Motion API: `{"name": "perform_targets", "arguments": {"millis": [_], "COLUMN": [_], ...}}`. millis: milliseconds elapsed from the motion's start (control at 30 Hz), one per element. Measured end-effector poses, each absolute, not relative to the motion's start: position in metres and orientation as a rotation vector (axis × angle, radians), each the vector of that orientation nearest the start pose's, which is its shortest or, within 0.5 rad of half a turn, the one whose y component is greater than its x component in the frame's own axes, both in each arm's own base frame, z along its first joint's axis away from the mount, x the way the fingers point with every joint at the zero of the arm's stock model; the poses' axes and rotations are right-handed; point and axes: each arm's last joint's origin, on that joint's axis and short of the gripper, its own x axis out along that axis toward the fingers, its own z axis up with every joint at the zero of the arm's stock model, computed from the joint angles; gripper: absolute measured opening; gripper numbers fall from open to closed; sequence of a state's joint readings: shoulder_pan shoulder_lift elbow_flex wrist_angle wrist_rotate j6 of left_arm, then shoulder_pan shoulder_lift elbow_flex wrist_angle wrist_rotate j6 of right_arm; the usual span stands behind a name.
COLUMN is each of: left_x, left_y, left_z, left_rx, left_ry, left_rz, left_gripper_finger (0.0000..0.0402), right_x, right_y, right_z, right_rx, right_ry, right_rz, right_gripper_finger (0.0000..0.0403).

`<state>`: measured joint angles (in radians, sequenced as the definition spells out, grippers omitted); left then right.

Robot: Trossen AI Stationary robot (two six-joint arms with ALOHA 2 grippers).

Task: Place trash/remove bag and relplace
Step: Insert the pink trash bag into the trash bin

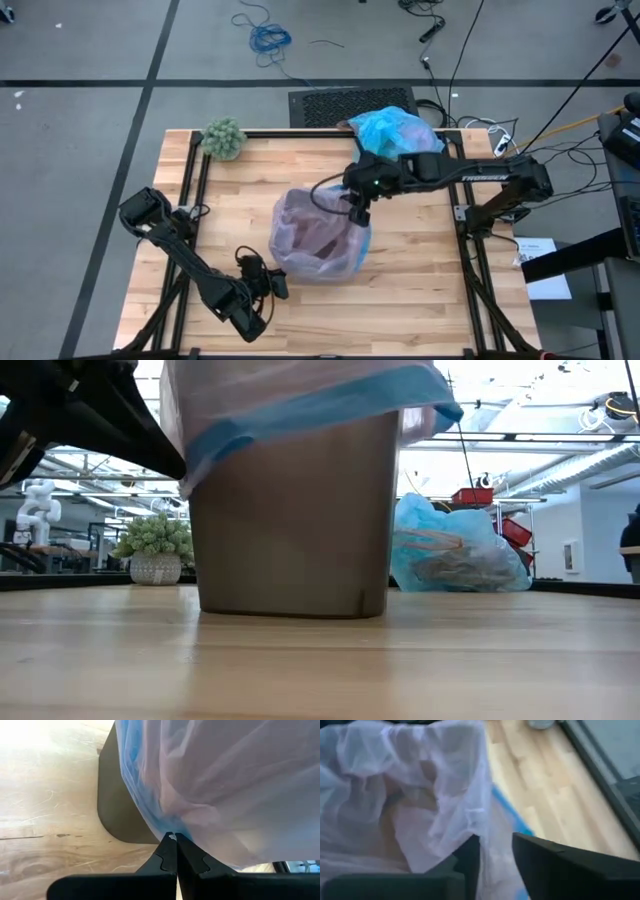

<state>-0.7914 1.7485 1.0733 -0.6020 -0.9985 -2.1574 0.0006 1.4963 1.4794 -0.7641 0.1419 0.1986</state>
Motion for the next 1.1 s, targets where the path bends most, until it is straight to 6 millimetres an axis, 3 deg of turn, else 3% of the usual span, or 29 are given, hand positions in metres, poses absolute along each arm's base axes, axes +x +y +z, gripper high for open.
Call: {"name": "perform_targets", "arguments": {"millis": [267, 400, 567, 667, 933, 1100], "left_x": [0.242, 0.242, 0.242, 0.242, 0.233, 0.230], "left_y": [-0.210, -0.210, -0.210, -0.210, -0.212, -0.210], "left_z": [0.177, 0.177, 0.177, 0.180, 0.197, 0.205], "left_rx": [-1.039, -1.028, -1.028, -1.032, -1.031, -1.020], "left_ry": [0.224, 0.228, 0.227, 0.221, 0.223, 0.238], "left_rz": [0.791, 0.789, 0.788, 0.785, 0.732, 0.717], "left_gripper_finger": [0.0000, 0.0000, 0.0000, 0.0000, 0.0000, 0.0000], "right_x": [0.291, 0.276, 0.272, 0.271, 0.230, 0.226], "right_y": [-0.008, -0.012, -0.006, 0.002, 0.004, 0.007], "right_z": [0.426, 0.439, 0.405, 0.383, 0.334, 0.300], "right_rx": [0.171, 0.302, 0.396, 0.482, 0.710, 0.787], "right_ry": [0.701, 0.744, 0.906, 0.897, 0.677, 0.544], "right_rz": [-0.252, -0.316, -0.468, -0.411, -0.438, -0.395], "right_gripper_finger": [0.0204, 0.0223, 0.0191, 0.0161, 0.0139, 0.0151]}}
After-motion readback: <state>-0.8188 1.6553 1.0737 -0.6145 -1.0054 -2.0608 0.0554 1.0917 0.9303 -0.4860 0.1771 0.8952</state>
